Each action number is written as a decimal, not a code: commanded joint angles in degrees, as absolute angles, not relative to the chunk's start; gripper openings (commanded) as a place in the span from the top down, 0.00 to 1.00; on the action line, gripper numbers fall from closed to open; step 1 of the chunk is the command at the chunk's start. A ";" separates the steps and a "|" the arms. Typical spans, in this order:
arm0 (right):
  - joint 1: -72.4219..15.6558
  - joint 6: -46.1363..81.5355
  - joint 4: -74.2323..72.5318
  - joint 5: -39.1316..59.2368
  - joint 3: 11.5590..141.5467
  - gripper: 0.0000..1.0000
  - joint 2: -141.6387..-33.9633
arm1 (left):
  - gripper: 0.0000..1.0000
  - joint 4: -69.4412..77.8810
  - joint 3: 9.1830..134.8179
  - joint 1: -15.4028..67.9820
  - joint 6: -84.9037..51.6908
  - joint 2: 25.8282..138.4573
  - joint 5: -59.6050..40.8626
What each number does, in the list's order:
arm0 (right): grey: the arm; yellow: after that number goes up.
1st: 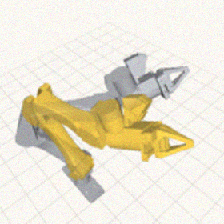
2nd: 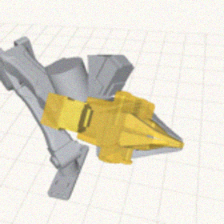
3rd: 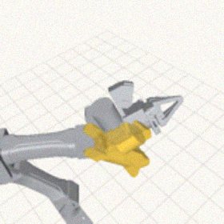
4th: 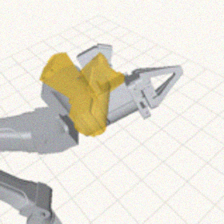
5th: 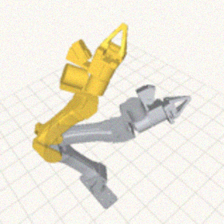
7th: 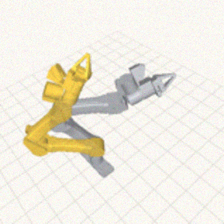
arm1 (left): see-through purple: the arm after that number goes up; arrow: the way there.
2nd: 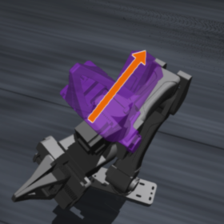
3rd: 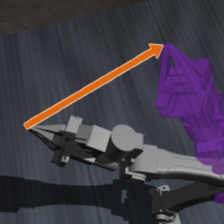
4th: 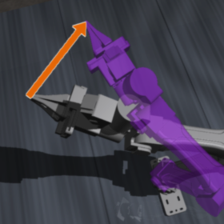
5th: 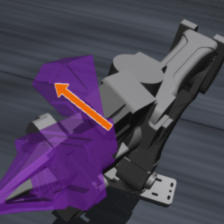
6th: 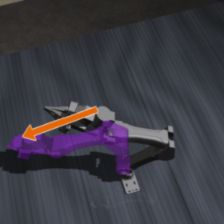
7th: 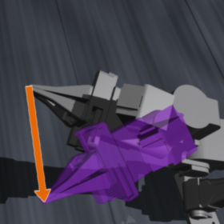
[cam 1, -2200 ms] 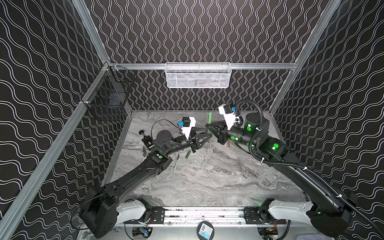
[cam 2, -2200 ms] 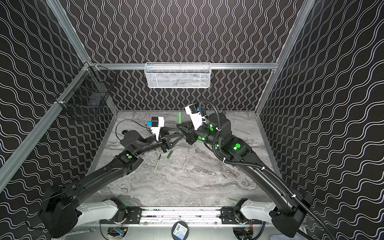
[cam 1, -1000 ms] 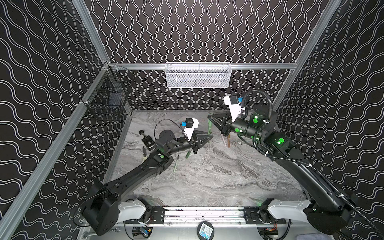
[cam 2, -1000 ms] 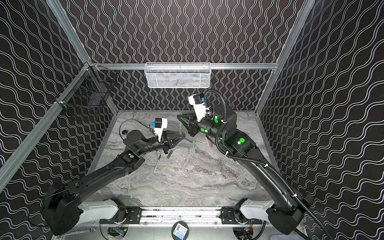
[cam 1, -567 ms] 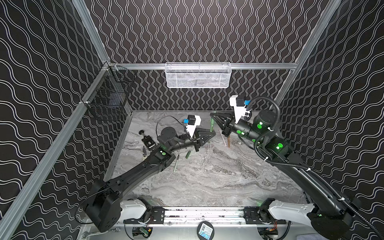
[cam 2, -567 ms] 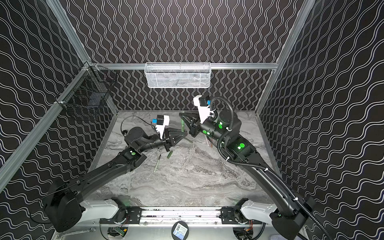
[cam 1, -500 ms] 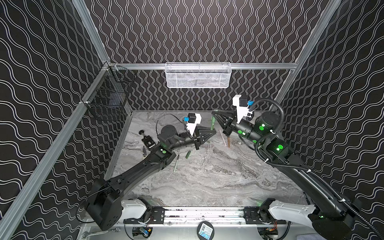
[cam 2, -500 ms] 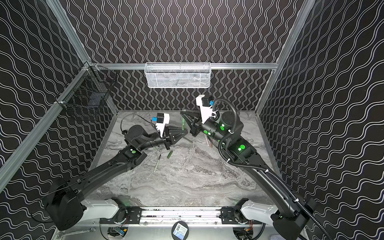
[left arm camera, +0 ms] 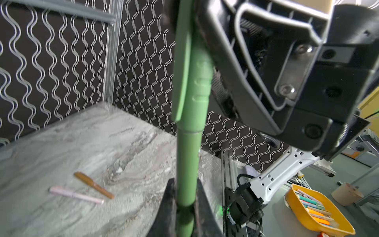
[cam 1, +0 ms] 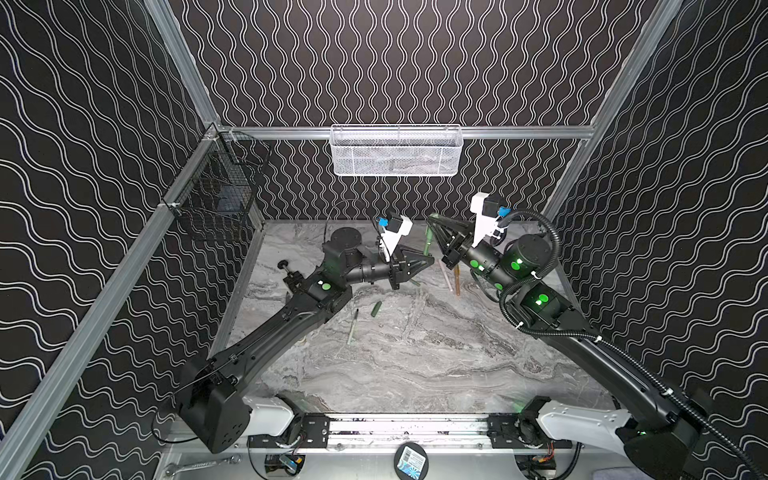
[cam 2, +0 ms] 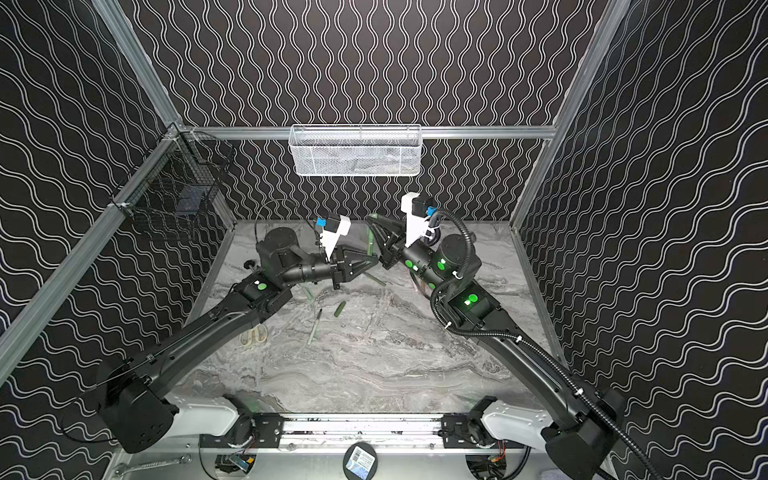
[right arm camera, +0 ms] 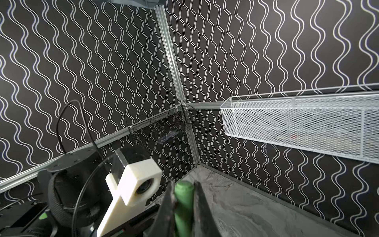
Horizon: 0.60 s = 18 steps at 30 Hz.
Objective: Insert the pens into the pen caps
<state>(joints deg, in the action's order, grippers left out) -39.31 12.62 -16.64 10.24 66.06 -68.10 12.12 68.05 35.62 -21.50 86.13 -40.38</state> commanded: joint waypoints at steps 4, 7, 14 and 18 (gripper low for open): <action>-40.08 11.23 8.16 21.22 67.53 0.98 -68.41 | 1.00 52.79 68.43 34.63 -25.57 84.53 -30.19; -40.08 9.71 9.53 18.51 70.43 0.94 -67.73 | 1.00 53.37 62.34 35.26 -27.30 83.73 -32.46; -40.08 7.51 11.89 14.60 77.87 0.61 -68.03 | 1.00 50.93 48.94 38.18 -26.37 82.81 -36.78; -40.40 8.78 11.10 16.70 77.45 0.54 -66.71 | 1.00 54.23 44.70 37.95 -29.36 83.73 -37.53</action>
